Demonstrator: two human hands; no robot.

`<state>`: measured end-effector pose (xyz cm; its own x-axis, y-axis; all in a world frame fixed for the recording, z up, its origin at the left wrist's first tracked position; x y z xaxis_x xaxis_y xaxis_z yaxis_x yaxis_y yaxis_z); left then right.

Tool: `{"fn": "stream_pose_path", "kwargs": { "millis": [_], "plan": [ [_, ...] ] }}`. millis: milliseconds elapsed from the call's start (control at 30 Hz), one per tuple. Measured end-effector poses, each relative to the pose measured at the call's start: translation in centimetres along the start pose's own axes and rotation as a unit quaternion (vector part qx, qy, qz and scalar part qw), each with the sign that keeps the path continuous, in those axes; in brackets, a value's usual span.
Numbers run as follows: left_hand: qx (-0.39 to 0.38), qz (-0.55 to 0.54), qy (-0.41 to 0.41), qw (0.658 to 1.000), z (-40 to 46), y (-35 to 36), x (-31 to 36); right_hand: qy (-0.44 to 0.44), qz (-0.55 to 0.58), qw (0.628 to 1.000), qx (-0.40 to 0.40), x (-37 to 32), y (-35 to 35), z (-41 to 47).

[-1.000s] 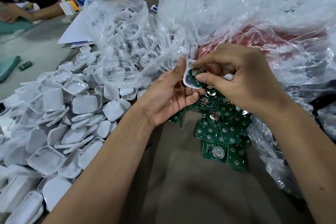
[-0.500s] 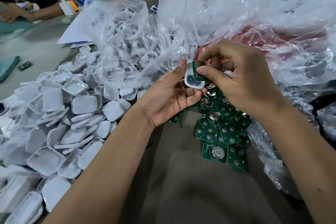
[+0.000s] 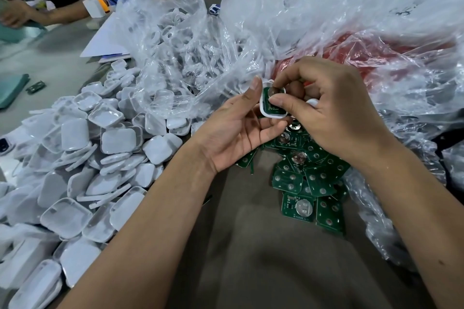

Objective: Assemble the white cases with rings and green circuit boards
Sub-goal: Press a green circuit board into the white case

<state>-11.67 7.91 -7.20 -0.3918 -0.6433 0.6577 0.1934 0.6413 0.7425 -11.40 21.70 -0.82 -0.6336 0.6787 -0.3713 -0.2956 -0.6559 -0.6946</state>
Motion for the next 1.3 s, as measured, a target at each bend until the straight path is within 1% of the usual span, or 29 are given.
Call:
{"fn": "stream_pose_path", "kwargs": {
  "millis": [333, 533, 800, 1033, 1133, 1300],
  "plan": [
    [-0.012, -0.006, -0.003, 1.000, 0.0, 0.1, 0.1, -0.005, -0.010, 1.000, 0.002, -0.2, -0.1, 0.0],
    [-0.016, -0.011, -0.003, 1.000, 0.0, 0.0, 0.1, 0.006, -0.004, 1.000, 0.004, -0.2, -0.3, 0.0],
    [-0.066, -0.058, -0.006, 0.996, -0.1, 0.2, 0.1, 0.030, 0.035, 0.998, 0.044, -0.4, -1.0, -0.2],
    [-0.076, -0.081, 0.000, 0.994, 0.0, 0.3, 0.3, 0.039, 0.067, 0.995, 0.070, -0.6, -1.2, -0.3],
    [-0.075, -0.095, 0.007, 0.993, -0.1, 0.4, 0.4, 0.056, 0.100, 0.990, 0.084, -0.6, -1.3, -0.5],
    [-0.077, -0.093, 0.012, 0.993, -0.2, 0.6, 0.5, 0.026, 0.087, 0.992, 0.089, -1.0, -1.4, -0.4]
  ]
}}
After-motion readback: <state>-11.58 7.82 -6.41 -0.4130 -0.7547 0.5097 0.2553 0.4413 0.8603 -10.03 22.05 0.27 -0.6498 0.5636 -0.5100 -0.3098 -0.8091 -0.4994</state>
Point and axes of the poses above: each hand's wrist, its own z-axis towards the middle knuckle, its own y-axis out of the palm, x = y × z, the point moved 6 cm from there along z, towards the middle knuckle, and after that the axes turned 12 degrees about -z, right-handed, at the moved point
